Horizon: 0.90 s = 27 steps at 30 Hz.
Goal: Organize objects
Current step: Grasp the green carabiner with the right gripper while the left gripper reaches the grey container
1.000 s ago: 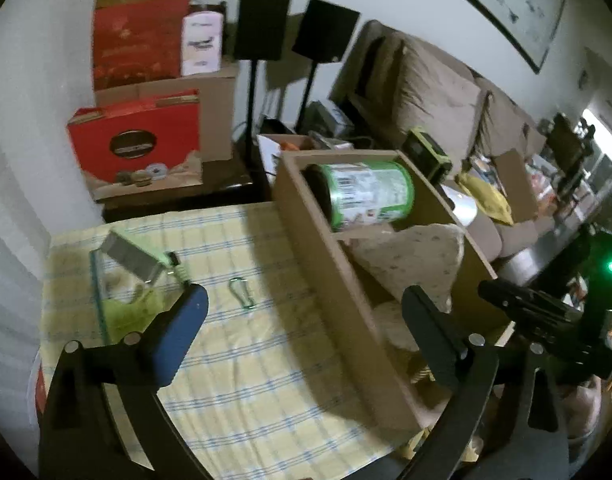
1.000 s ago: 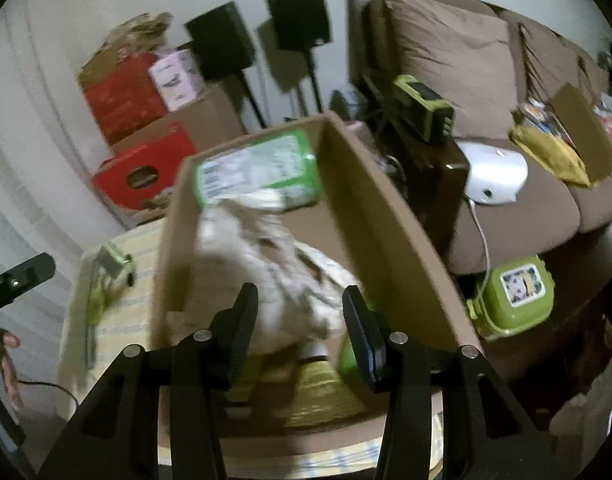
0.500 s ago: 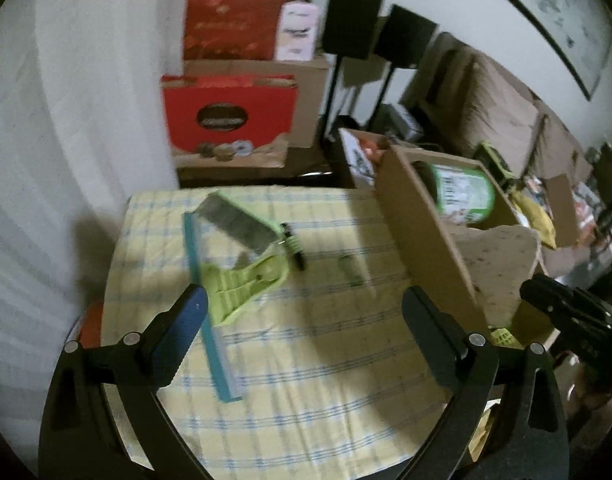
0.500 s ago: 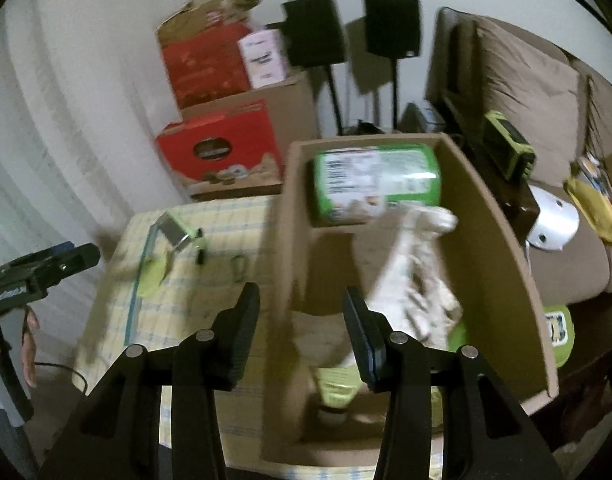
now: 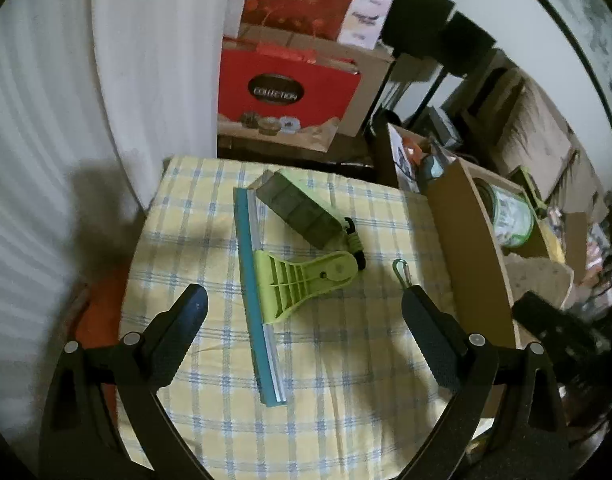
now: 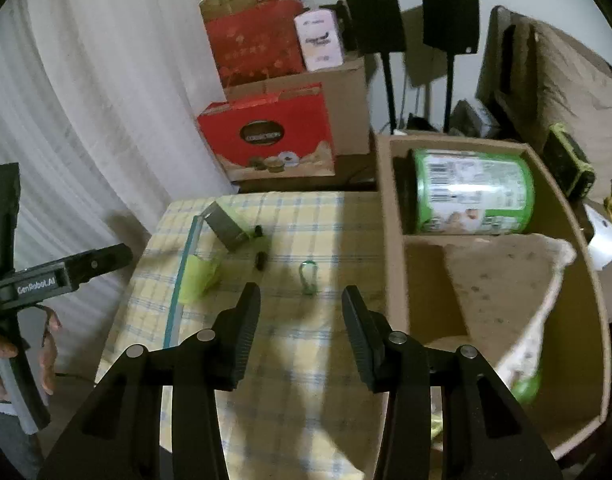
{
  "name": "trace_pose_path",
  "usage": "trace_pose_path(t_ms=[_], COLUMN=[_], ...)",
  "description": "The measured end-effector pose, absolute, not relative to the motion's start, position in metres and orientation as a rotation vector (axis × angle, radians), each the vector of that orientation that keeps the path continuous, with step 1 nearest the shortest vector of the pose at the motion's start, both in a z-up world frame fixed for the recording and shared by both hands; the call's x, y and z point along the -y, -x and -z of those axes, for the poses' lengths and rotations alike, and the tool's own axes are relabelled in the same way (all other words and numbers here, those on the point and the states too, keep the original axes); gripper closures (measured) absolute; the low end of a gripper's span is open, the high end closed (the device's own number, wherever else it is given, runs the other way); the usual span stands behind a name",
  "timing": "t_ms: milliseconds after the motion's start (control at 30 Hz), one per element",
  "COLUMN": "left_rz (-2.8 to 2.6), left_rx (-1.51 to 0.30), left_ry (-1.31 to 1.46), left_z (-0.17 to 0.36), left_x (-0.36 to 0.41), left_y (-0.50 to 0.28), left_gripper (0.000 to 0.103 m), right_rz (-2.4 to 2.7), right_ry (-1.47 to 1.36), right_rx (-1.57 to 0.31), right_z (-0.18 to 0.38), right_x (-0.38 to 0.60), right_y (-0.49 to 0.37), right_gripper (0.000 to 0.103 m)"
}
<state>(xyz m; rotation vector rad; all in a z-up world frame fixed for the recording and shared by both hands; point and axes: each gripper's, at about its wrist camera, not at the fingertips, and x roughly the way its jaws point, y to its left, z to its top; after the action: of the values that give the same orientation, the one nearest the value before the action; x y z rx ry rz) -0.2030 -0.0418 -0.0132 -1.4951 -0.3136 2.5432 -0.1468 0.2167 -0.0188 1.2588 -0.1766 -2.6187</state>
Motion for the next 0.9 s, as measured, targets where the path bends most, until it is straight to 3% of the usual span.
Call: trace_pose_path(t_ms=[100,233,900], left_rz=[-2.522,-2.515,-2.496], left_rx=[0.360,0.366,0.346], left_ry=[1.537,1.568,1.688], left_z=[0.023,0.035,0.085], left_x=[0.045,0.043,0.022], left_y=[0.214,0.229,0.301], left_gripper=[0.006,0.006,0.006], right_rz=[2.593,2.589,2.518], right_ry=[-1.283,-1.319,-1.561], right_rx=[0.179,0.143,0.040], right_z=[0.028,0.043,0.126], right_x=[-0.207,-0.196,-0.180], right_y=[0.159,0.177,0.251], right_gripper=[0.059,0.071,0.080])
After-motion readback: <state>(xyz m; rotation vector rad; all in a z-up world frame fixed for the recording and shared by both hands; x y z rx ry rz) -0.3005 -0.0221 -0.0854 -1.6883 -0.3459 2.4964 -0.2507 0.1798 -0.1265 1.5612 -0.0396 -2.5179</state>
